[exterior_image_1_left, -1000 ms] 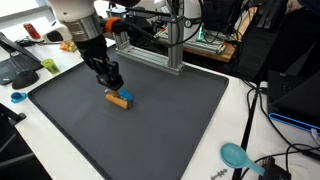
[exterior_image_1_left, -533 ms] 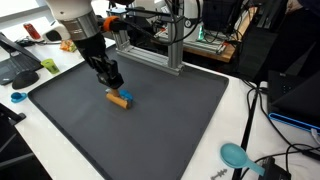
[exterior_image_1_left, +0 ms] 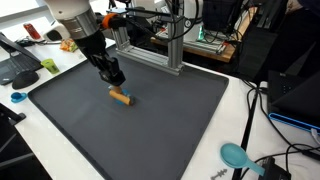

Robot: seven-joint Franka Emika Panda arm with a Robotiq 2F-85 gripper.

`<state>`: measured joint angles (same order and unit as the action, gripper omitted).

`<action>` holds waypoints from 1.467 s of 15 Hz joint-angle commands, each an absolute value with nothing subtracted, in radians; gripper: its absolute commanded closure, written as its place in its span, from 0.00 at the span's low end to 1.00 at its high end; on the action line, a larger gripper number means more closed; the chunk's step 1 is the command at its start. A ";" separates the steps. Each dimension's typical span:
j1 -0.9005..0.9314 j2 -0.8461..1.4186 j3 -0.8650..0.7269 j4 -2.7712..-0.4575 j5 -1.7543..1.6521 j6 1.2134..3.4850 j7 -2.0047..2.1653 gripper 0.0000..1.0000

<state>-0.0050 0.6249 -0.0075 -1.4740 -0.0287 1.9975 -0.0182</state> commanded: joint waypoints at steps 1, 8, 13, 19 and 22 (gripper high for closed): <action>-0.022 0.673 0.007 -1.479 0.004 1.913 -0.040 0.78; -0.018 0.695 0.001 -1.450 -0.004 1.743 -0.027 0.78; 0.027 0.537 -0.003 -1.612 -0.058 1.719 0.007 0.78; 0.118 0.254 0.005 -1.883 -0.144 1.736 0.141 0.78; 0.117 0.116 0.013 -1.973 -0.182 1.734 0.140 0.78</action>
